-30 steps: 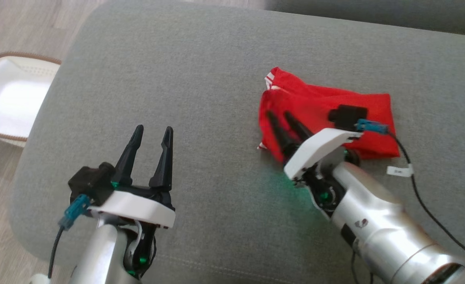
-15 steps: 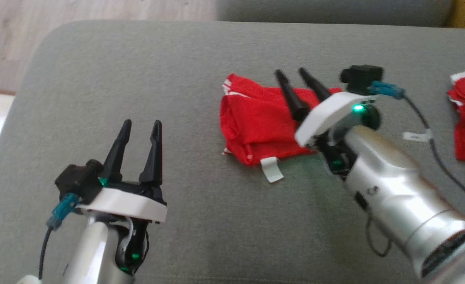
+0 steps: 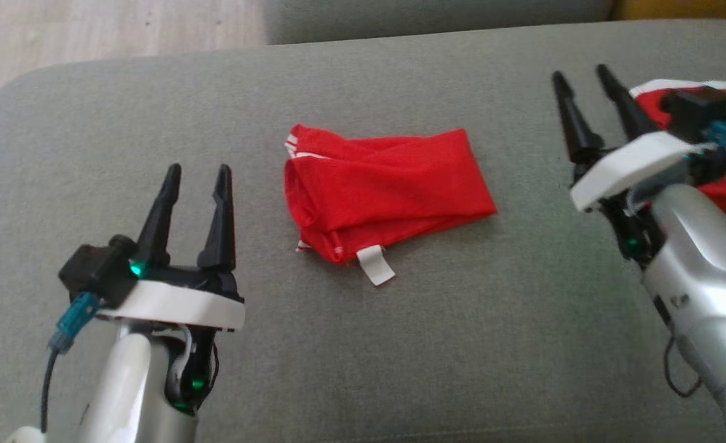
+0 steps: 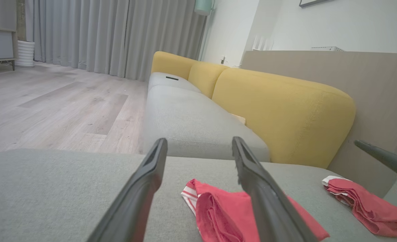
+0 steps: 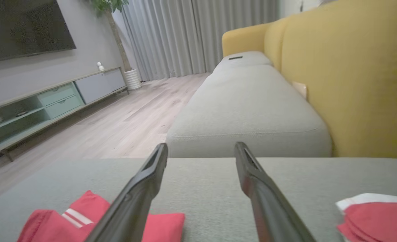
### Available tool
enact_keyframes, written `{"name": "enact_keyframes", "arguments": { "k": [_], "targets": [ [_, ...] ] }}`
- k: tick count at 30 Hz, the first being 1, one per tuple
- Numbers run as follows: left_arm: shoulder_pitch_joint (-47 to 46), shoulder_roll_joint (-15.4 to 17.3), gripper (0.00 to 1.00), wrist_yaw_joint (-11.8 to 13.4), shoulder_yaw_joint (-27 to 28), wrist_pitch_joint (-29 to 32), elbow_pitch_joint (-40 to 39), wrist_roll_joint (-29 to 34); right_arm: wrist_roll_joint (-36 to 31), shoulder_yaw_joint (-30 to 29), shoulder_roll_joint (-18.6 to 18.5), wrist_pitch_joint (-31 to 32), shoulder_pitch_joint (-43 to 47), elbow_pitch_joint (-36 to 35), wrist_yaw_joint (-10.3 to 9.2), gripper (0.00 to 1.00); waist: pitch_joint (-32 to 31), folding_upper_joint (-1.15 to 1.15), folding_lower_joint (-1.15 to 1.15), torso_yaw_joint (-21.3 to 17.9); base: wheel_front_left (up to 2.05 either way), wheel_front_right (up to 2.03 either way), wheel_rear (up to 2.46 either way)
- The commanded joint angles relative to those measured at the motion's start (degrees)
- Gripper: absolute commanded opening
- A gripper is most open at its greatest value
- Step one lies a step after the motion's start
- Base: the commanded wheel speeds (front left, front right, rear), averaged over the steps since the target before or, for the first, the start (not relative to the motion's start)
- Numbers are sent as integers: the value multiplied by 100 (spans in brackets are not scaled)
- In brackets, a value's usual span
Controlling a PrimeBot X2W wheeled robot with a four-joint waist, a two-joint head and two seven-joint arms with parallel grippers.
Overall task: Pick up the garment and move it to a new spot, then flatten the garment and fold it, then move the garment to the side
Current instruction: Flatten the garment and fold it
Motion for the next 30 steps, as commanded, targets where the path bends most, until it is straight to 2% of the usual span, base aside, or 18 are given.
{"name": "enact_keyframes", "arguments": {
  "k": [1, 6, 8, 9, 13, 18, 30],
  "targets": [
    [-261, 46, 100, 2, 232, -29, -234, 46, -397, -327, -46, -76, 249, -357, -5, 100, 27, 0, 0, -115, 0, 0, 0],
    [-190, 46, 100, -26, 264, -29, -279, 95, -1818, -1736, 289, -77, 1293, -1359, -5, 100, 27, 0, 0, -257, 0, 0, 0],
    [-134, 46, 100, -34, 276, -29, -284, 129, -2335, -2269, 558, -78, 1731, -1777, -5, 100, 18, 0, 0, -287, 0, 0, 0],
    [-61, 46, 100, -34, 290, -29, -287, 144, -2762, -2646, 855, -78, 2135, -2151, -5, 100, 1, 0, 0, -308, 0, 0, 0],
    [77, 46, 100, -22, 257, -29, -328, 186, -3337, -3159, 1252, -78, 2728, -2667, -5, 100, -34, 0, 0, -311, 0, 0, 0],
    [165, 46, 100, 40, 228, -29, -423, 182, -3648, -3295, 1440, -78, 3081, -2948, -5, 100, -70, 0, 0, -292, 0, 0, 0],
    [197, 45, 100, 70, 86, -29, -448, 186, -3725, -3322, 1513, -78, 3150, -3008, -5, 100, -43, 0, 0, -232, 0, 0, 0]
  ]
}}
